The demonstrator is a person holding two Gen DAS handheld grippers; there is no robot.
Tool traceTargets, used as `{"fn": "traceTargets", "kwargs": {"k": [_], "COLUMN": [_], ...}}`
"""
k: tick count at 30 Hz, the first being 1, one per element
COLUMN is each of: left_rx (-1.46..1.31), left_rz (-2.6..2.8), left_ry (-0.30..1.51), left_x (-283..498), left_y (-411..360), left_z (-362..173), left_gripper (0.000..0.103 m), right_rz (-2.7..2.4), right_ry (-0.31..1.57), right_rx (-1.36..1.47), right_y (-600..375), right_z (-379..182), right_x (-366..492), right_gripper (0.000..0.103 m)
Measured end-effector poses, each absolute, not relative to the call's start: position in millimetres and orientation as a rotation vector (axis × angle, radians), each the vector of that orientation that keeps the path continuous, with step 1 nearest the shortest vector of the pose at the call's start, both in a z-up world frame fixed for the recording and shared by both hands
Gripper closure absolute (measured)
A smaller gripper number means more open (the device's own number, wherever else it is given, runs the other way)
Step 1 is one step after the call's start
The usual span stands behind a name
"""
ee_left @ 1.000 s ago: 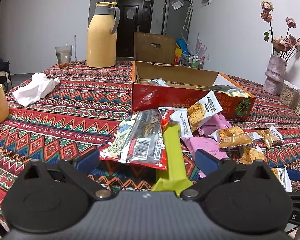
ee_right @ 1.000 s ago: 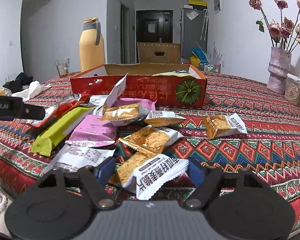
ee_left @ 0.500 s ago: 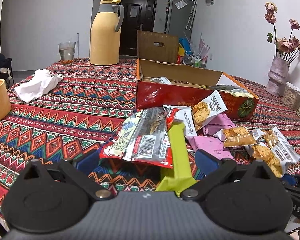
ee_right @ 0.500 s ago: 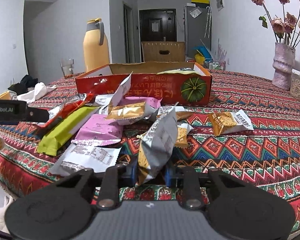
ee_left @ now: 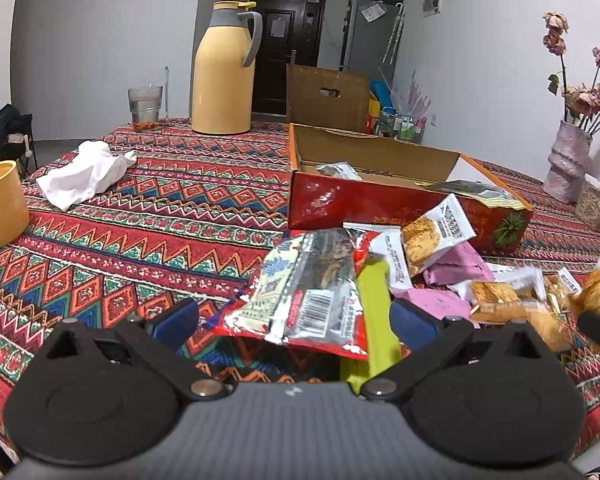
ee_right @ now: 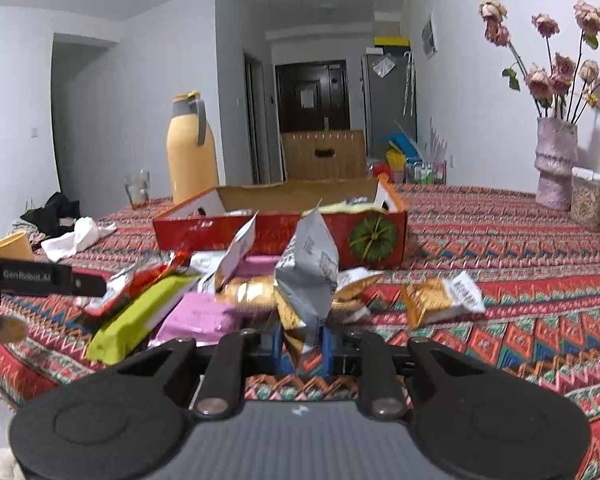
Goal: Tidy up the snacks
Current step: 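Grasp the silver chip bag with the left gripper while the right gripper holds its packet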
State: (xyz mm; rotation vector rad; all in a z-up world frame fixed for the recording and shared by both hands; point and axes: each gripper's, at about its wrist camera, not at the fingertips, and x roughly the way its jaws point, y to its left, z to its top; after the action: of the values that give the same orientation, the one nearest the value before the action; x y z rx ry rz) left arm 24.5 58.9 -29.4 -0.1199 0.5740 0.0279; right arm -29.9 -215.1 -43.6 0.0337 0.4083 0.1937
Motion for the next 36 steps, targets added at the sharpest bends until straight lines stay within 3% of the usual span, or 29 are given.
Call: {"fn": "traceTargets", "kwargs": {"k": [24, 29, 31, 36], "left_rx": [-0.082, -0.127, -0.158, -0.142], "left_rz": [0.039, 0.004, -0.013, -0.03], "left_ry": [0.693, 0.711, 0.72, 0.699], "left_x": [103.7, 107.5, 108.6, 105.3], "left_y": [58.3, 64.1, 68.2, 66.0], "left_z": [-45.1, -48.2, -48.6, -47.6], "left_gripper": [0.0, 0.01, 0.023, 0.03], "right_rz": [0.078, 0.084, 0.09, 0.092], "right_ry": [0.418, 0.431, 0.435, 0.44], "right_rx": [0.049, 0.052, 0.053, 0.055], "right_y": [-240.7, -238.1, -237.0, -236.7], "right_z": [-52.6, -55.4, -56.2, -57.8], "right_x": [18.9, 24.2, 26.0, 27.2], "right_gripper": [0.085, 0.085, 0.085, 0.085]}}
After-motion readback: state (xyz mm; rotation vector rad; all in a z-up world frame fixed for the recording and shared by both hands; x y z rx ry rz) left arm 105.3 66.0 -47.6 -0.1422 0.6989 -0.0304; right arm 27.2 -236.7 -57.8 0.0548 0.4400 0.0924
